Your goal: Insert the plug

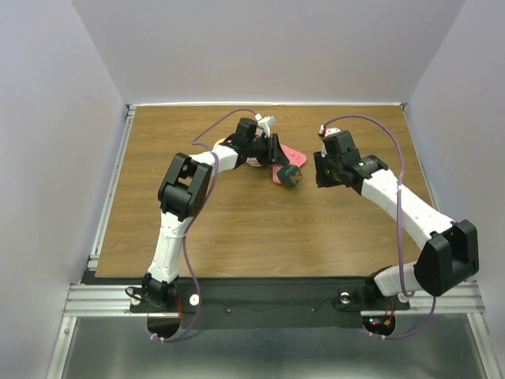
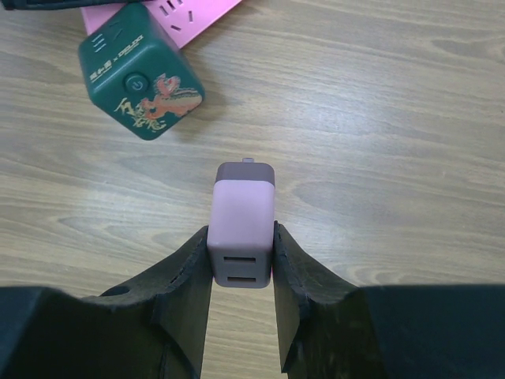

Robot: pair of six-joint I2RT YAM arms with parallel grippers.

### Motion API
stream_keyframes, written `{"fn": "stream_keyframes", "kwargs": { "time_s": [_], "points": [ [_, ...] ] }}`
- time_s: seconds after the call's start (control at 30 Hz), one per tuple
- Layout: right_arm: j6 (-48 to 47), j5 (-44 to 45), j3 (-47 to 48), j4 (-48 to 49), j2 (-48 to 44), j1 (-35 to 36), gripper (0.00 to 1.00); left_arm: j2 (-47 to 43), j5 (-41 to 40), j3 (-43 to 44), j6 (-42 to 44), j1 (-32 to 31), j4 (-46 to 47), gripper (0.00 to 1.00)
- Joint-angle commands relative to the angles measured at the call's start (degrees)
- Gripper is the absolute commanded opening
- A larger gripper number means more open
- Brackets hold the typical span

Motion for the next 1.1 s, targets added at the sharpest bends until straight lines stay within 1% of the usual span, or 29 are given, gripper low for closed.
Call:
{"fn": "stream_keyframes", "kwargs": {
  "time_s": [0.0,0.03,0.13,0.3,0.33,0.53,0.6,0.7,0.9,1.07],
  "points": [
    [0.51,-1.01,1.44,3.99,-0.45,0.43,0.0,-0.81,-8.26,-1.61,-3.2,-0.56,-3.66,0.52],
    [0.33,-1.01,1.44,3.99,-0.45,0.43,0.0,-0.2,-8.7,-0.65,-2.85,-0.47,-4.36,0.63],
    [0.33,-0.66,1.61,4.26,-0.45,0.43,0.0,0.86,-11.42,0.41,-1.62,-0.47,-6.39,0.78],
    [0.33,-0.05,2.66,4.78,-0.1,0.43,0.0,1.39,-13.36,-0.19,-0.92,-0.03,-6.83,0.89],
    [0.24,0.3,3.01,4.96,0.25,0.43,0.0,1.3,-14.41,-0.37,-0.74,0.23,-7.0,0.9],
    [-0.28,0.66,6.18,6.1,2.36,0.43,0.0,1.48,-14.34,-2.04,0.14,1.38,-6.92,0.9],
    [-0.46,0.66,7.14,6.54,3.85,0.43,0.01,0.69,-13.89,-3.53,0.84,1.46,-4.91,0.91],
    [-0.55,-0.22,8.2,7.33,5.88,0.43,0.0,-2.29,-13.98,-6.78,1.63,1.46,-2.87,0.91],
    [-0.64,-1.36,8.56,8.38,6.85,0.52,0.01,-7.66,-13.63,-10.12,1.9,1.55,0.46,0.92],
    [-0.64,-1.63,7.77,8.74,6.59,0.52,0.0,-11.44,-16.17,-14.25,0.5,1.99,1.87,0.92]
  ]
}}
